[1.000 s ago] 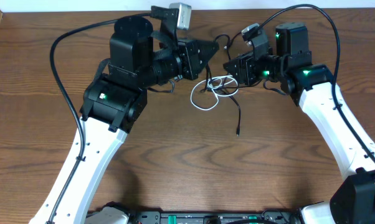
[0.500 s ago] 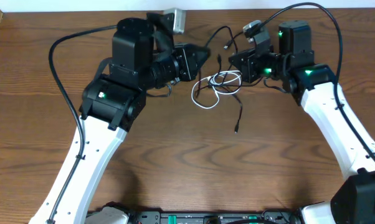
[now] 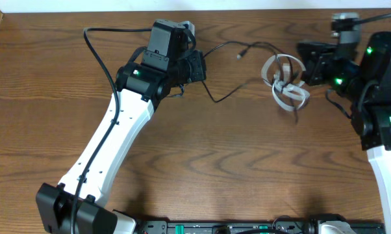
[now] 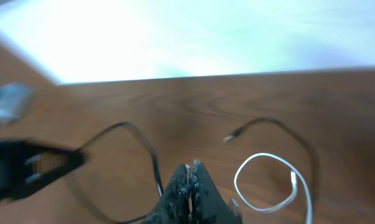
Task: Untangle cables
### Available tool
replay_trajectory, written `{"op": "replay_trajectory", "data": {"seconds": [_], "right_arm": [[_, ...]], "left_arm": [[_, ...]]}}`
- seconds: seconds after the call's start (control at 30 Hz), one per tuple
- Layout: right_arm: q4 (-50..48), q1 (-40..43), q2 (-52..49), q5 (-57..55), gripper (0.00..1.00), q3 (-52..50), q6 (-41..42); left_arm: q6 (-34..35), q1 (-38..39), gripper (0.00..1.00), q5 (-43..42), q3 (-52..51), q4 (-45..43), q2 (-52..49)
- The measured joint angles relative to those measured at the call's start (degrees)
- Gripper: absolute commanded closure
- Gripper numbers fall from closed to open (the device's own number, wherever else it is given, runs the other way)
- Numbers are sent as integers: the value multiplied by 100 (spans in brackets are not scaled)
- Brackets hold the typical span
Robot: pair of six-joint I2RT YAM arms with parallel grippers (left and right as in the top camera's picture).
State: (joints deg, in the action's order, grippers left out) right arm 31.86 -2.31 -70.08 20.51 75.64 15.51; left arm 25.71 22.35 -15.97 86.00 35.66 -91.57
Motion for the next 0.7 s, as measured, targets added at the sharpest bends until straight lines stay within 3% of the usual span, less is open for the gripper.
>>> {"op": "replay_trajectory", "data": {"seconds": [0.3, 0.43, 0.7], "right_arm": [[570, 374, -367, -1434, 99, 4, 278], [483, 404, -706, -1036, 98, 4, 70], [476, 348, -1552, 463, 80, 4, -645]], "left_arm": [[-380, -13, 92, 809, 0, 90, -17], [-472, -13, 92, 791, 0, -162, -17], [-669, -13, 93, -37, 0, -1060, 68]]}}
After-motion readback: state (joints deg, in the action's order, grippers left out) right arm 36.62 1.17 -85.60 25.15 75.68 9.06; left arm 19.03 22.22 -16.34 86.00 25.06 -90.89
